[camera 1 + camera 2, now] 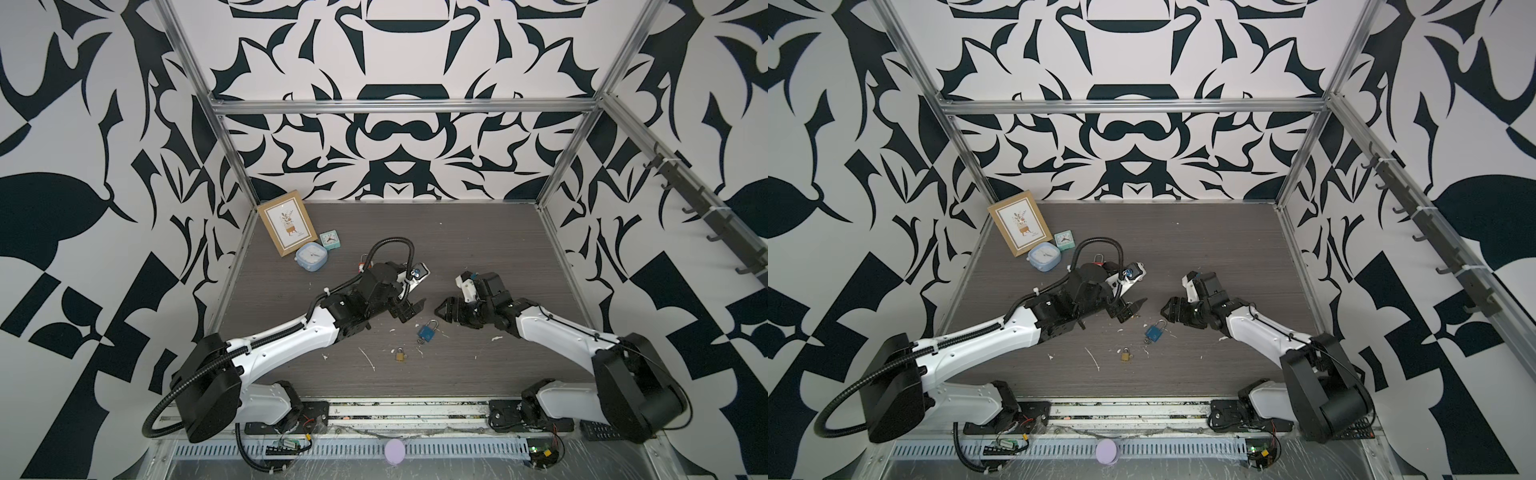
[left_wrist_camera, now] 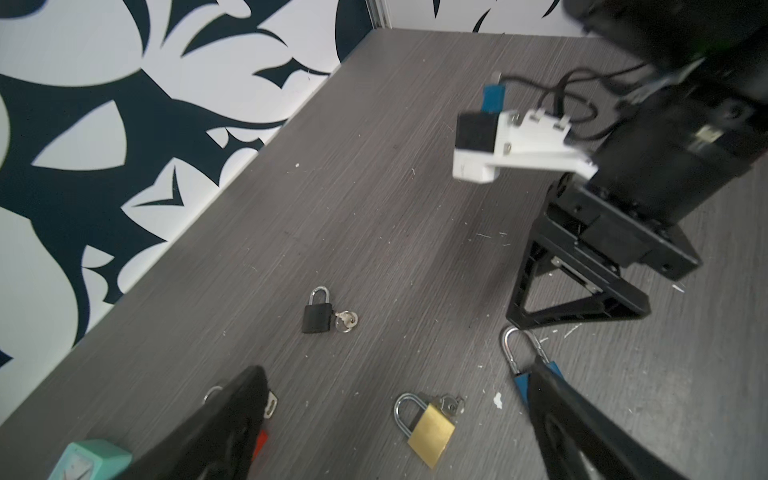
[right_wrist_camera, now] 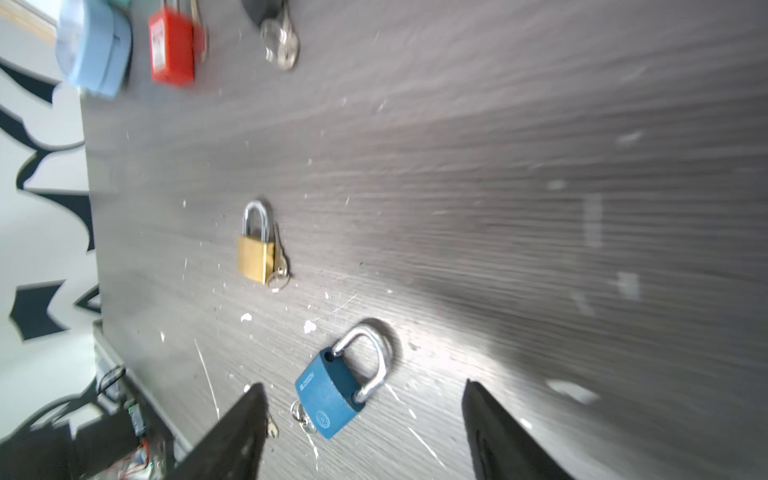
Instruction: Lock with the key
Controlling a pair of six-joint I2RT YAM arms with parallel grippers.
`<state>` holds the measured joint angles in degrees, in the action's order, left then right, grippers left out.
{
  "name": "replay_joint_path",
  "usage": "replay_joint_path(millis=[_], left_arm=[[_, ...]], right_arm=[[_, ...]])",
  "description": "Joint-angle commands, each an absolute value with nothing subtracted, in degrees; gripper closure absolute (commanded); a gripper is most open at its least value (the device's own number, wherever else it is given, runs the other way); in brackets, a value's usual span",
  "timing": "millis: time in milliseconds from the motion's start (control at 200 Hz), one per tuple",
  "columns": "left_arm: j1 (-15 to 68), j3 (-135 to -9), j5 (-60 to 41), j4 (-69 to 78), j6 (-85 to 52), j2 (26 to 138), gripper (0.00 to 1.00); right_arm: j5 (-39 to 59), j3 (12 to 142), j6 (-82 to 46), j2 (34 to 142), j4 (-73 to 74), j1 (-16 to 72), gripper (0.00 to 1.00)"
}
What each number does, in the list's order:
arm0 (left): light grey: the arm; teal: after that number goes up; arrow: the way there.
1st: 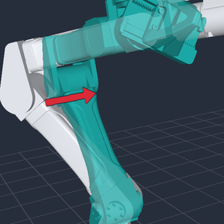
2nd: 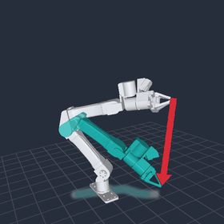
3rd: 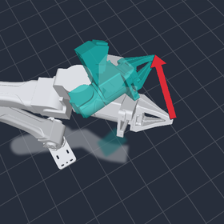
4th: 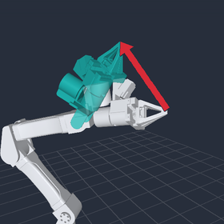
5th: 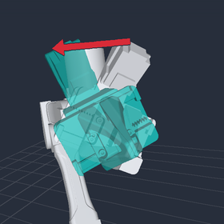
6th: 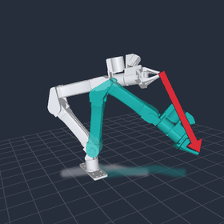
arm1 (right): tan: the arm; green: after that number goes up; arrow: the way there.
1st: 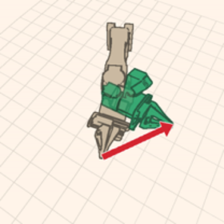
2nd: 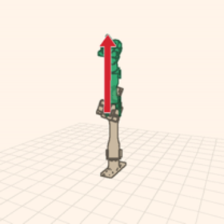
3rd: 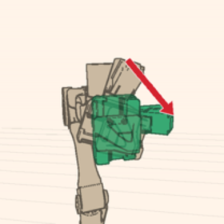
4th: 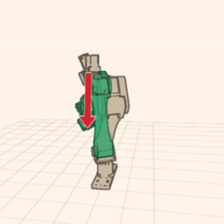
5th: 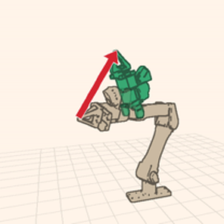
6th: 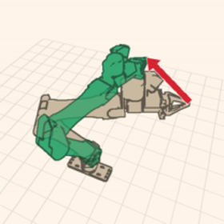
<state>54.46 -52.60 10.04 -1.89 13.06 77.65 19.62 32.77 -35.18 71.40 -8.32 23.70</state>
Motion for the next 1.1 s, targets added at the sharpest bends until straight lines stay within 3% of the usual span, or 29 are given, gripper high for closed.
replay_joint_path(millis=[0,45,290,660,1095], left_arm=[[57.1,-57.8,17.2,-16.1,2.3,81.4,0.01],[58.3,-60.4,18.0,-20.8,-3.1,83.8,0.03],[64.5,-74.8,16.6,-40.7,-22.2,98.0,0.05],[65.1,-80.3,5.3,-42.6,-26.0,108.5,0.03],[65.2,-80.0,9.0,-40.0,-26.9,114.4,0.13]], right_arm=[[4.5,33.7,-36.7,64.8,-15.9,23.0,0.06],[-0.2,33.5,-37.3,61.8,-17.4,22.8,0.01],[-16.9,28.7,-41.3,47.9,-17.0,22.4,0.01],[-15.0,25.2,-40.8,42.8,-13.7,22.3,0.01],[-11.6,26.4,-40.0,46.6,-12.0,22.2,0.01]])
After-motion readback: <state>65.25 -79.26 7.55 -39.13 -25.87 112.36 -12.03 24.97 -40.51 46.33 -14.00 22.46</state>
